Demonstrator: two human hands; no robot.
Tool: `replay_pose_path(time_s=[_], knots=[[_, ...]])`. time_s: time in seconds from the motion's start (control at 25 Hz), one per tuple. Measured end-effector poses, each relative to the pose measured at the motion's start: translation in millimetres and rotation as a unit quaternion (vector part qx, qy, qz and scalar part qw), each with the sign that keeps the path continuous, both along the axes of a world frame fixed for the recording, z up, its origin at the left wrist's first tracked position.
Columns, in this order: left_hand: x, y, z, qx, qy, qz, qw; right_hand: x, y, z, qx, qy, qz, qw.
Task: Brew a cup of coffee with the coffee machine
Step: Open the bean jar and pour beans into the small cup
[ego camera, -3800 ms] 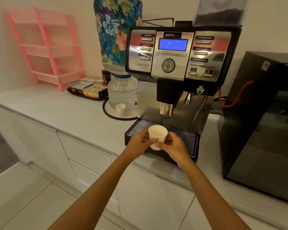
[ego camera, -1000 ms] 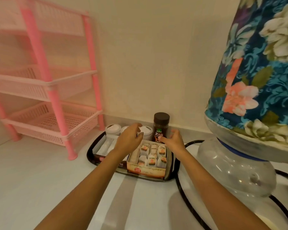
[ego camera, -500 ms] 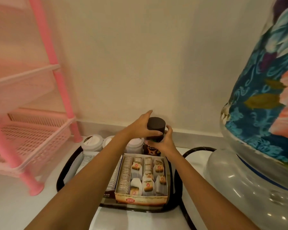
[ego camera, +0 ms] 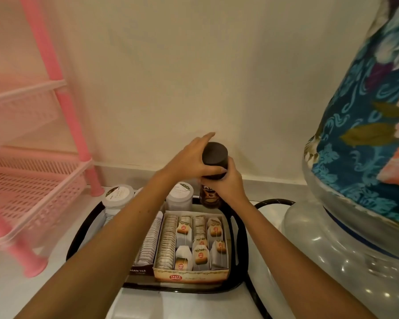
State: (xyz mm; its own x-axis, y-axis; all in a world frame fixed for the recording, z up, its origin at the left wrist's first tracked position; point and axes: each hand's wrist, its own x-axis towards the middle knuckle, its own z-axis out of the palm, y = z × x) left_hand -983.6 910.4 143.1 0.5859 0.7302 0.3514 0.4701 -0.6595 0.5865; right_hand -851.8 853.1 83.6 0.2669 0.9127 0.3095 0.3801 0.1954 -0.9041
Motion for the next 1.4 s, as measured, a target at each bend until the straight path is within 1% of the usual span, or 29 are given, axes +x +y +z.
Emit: replay_pose_path(time_s=[0.12,0.24,0.4,0.56,0.72,0.8,0.88,0.92,0.96,1.0,1.04,1.08,1.12,1.16,1.2,1.24,1.32,1.4], knots=[[-14,-20,51,0.081,0.084,-0.027,0.993,-3,-19,36,0.042,-0.036,0.016,0.998],[-23,-50,86,0.178,0.149,-0.024,0.972,-12,-49,62,0.072,-0.061,0.019,0.995],[-27,-103,99,0.224,0.168,0.003,0.96,-25,-104,73,0.093,-0.066,0.014,0.993],[-27,-152,91,0.238,0.176,0.036,0.955,-37,-159,69,0.075,-0.053,-0.005,0.996],[-28,-197,83,0.225,0.201,0.05,0.952,-46,-207,57,0.06,-0.031,-0.022,0.997],[-27,-220,76,0.2,0.206,0.097,0.953,-53,-226,51,0.062,-0.028,-0.042,0.997],[-21,-243,68,0.15,0.192,0.173,0.954,-57,-240,48,0.071,-0.068,-0.074,0.992],[-19,-256,66,0.117,0.195,0.2,0.953,-57,-246,46,0.074,-0.094,-0.08,0.99],[-18,-270,68,0.071,0.202,0.206,0.955,-56,-254,44,0.075,-0.11,-0.079,0.988],[-21,-281,74,0.004,0.2,0.19,0.961,-53,-260,45,0.069,-0.106,-0.074,0.989],[-27,-291,84,-0.082,0.19,0.158,0.965,-49,-266,46,0.059,-0.083,-0.068,0.992],[-35,-299,95,-0.157,0.188,0.123,0.962,-44,-272,48,0.048,-0.059,-0.063,0.995],[-44,-304,105,-0.184,0.202,0.093,0.958,-40,-278,50,0.041,-0.041,-0.059,0.997],[-52,-307,110,-0.173,0.22,0.078,0.957,-36,-284,52,0.036,-0.037,-0.052,0.997],[-58,-308,112,-0.144,0.224,0.079,0.961,-33,-291,53,0.033,-0.04,-0.039,0.998],[-62,-310,109,-0.115,0.207,0.078,0.968,-32,-298,54,0.029,-0.05,-0.023,0.998],[-59,-317,97,-0.075,0.12,0.028,0.99,-34,-313,54,0.024,-0.063,0.011,0.998],[-46,-330,85,-0.054,0.068,-0.019,0.996,-39,-328,49,0.027,-0.071,0.036,0.996]])
